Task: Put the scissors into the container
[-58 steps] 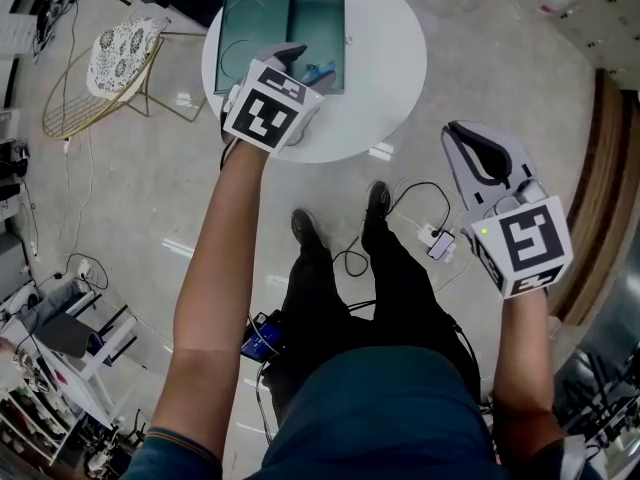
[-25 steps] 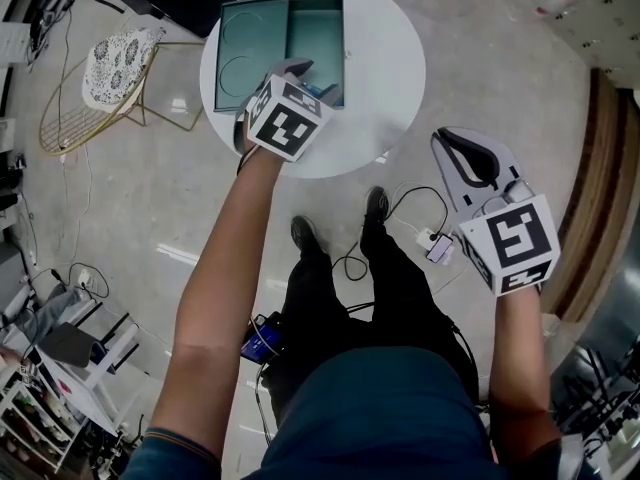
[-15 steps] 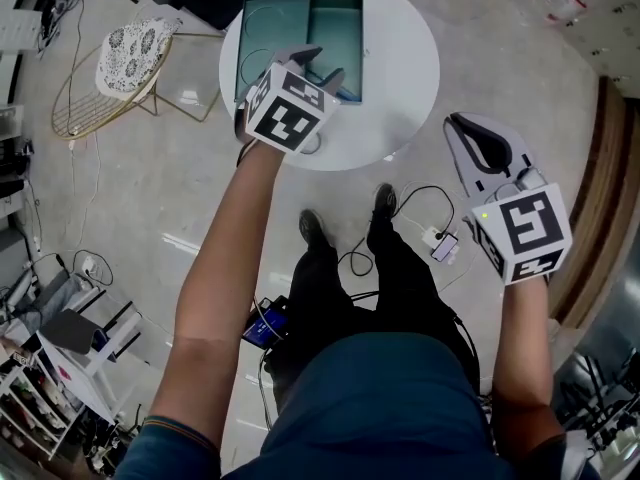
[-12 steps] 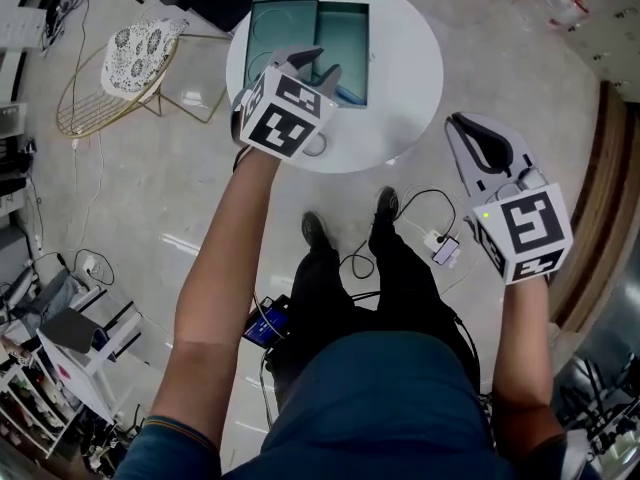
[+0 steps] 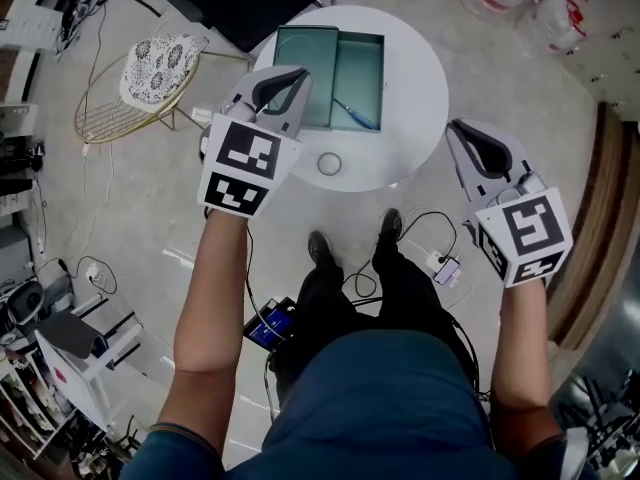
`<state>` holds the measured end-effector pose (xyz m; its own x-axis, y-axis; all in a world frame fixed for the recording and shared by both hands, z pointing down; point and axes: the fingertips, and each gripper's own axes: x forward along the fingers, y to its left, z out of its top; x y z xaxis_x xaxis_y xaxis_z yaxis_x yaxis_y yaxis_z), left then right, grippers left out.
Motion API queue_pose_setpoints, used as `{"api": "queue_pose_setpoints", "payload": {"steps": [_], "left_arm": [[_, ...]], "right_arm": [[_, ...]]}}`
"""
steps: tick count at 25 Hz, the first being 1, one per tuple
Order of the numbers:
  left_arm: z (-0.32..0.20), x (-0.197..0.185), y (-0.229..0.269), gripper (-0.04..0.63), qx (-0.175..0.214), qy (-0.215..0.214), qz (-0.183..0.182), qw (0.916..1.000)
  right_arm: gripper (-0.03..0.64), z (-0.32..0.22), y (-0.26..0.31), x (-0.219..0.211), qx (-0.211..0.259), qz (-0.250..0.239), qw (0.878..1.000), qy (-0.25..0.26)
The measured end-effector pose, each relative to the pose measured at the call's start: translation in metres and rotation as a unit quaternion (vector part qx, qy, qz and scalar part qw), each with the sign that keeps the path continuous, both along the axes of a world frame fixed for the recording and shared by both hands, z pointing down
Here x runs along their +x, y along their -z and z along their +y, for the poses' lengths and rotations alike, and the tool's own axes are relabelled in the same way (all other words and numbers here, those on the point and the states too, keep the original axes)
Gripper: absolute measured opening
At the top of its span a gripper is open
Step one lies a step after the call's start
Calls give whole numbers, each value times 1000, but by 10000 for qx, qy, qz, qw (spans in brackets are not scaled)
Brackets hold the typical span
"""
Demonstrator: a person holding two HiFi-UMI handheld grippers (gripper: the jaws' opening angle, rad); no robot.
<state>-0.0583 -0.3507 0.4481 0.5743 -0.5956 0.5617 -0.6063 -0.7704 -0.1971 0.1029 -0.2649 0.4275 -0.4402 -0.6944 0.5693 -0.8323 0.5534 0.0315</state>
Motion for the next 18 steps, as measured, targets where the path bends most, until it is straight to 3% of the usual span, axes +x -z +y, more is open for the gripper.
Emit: {"api": "queue_pose_setpoints", "payload": {"steps": [9,18], "left_arm": [[28,-70,111,18,472,155,363,9981],[62,-108,172,18,748,208,570,9953]], "right_arm": [[35,-5,70,-32,319,-120,9994,-73],[35,1,117,-64,555,-181,9983,3]]}}
